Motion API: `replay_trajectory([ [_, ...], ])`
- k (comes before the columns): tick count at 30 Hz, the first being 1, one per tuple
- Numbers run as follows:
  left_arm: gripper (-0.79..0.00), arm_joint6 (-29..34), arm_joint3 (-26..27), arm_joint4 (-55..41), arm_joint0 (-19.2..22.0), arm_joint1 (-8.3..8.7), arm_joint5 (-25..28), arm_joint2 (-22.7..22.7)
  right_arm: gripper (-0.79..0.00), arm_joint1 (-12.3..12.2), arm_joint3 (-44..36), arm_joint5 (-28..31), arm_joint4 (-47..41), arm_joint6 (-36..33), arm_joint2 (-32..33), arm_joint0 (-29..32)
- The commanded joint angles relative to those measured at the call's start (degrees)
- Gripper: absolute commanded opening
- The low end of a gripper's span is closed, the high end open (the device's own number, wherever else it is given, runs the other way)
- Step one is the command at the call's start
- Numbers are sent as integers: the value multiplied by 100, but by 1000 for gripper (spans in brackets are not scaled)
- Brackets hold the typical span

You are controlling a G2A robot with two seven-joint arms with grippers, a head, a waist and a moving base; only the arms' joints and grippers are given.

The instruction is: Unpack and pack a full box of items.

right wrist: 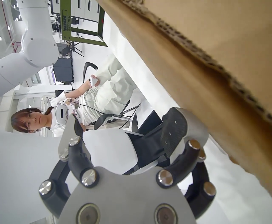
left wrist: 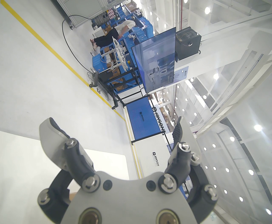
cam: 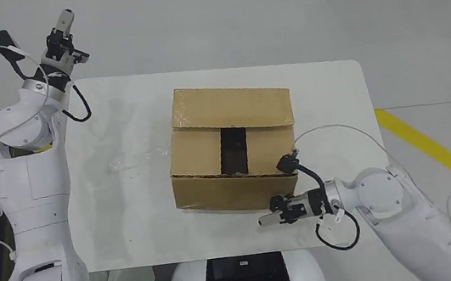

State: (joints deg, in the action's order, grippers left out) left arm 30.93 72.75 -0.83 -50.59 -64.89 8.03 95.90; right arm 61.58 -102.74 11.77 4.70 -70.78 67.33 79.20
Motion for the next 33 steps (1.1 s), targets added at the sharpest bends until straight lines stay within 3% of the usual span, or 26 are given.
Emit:
replay_trajectory([
  [1, 0, 0, 0, 0, 0, 0, 0, 0, 0, -12, 35, -3, 19, 24, -4, -11],
  [19, 0, 0, 0, 0, 0, 0, 0, 0, 0, -112, 69, 69, 66, 344, 66, -43],
  [33, 0, 0, 0, 0, 0, 0, 0, 0, 0, -206, -370, 490, -1498, 426, 570, 188],
])
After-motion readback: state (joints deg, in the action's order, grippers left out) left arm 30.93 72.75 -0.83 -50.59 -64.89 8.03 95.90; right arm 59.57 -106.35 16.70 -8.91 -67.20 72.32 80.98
